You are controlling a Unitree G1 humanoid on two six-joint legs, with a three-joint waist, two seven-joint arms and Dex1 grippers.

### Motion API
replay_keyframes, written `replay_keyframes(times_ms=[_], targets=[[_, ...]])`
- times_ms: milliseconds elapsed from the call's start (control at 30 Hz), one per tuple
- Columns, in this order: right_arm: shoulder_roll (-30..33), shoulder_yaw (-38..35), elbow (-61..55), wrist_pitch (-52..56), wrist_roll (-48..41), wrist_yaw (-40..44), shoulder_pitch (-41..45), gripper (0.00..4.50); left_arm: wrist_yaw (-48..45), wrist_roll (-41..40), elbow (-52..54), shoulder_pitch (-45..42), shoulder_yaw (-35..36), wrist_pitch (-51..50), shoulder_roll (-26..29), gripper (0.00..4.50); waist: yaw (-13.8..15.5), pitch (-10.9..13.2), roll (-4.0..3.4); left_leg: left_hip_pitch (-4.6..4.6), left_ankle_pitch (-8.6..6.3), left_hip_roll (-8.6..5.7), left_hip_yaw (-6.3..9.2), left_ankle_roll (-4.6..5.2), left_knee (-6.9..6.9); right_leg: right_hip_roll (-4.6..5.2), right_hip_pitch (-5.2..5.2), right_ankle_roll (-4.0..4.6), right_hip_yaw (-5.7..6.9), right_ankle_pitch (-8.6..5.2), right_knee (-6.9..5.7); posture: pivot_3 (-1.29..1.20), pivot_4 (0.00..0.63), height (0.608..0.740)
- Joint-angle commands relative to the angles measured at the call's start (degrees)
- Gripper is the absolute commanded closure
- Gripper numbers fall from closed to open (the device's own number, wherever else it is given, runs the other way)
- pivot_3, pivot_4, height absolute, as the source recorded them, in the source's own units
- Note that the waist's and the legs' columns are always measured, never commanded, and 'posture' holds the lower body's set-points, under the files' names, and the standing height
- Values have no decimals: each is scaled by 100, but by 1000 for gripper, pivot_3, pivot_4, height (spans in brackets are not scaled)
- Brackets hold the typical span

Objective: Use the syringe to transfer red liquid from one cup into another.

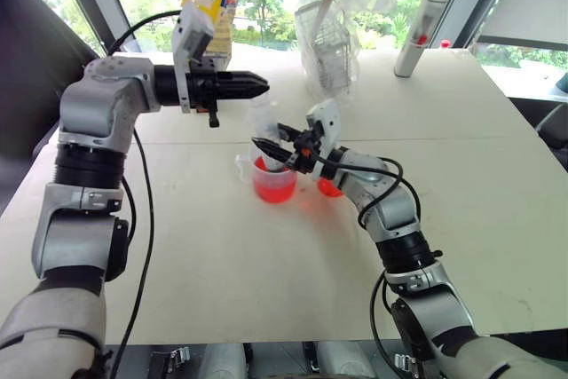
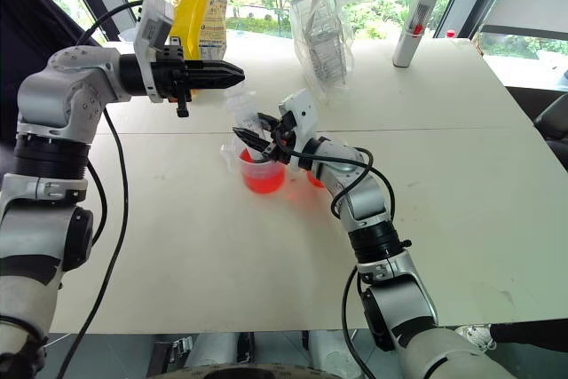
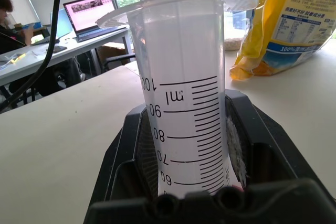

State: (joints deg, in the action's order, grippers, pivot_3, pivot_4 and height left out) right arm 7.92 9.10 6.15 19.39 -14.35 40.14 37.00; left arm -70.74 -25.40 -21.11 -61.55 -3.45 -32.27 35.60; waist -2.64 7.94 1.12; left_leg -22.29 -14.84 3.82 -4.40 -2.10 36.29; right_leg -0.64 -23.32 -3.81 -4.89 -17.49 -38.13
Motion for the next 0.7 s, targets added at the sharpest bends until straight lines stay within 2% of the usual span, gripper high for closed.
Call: replay_keyframes(times_ms=[33, 700], targets=[[31, 393, -116, 151, 34, 298, -172, 3112, 290, 163, -27, -466, 403, 348, 236, 4463, -1, 0, 0, 0, 0, 0, 0, 0, 0, 0, 0, 0, 0, 0, 0, 0, 150, 739], [24, 433, -162, 214, 40, 337, -165, 3112, 254, 249, -384, -651, 376, 638, 274, 4463, 1, 0, 1, 0, 0, 0, 0, 0, 0, 0, 1, 0, 1, 0, 0, 0, 150, 739]])
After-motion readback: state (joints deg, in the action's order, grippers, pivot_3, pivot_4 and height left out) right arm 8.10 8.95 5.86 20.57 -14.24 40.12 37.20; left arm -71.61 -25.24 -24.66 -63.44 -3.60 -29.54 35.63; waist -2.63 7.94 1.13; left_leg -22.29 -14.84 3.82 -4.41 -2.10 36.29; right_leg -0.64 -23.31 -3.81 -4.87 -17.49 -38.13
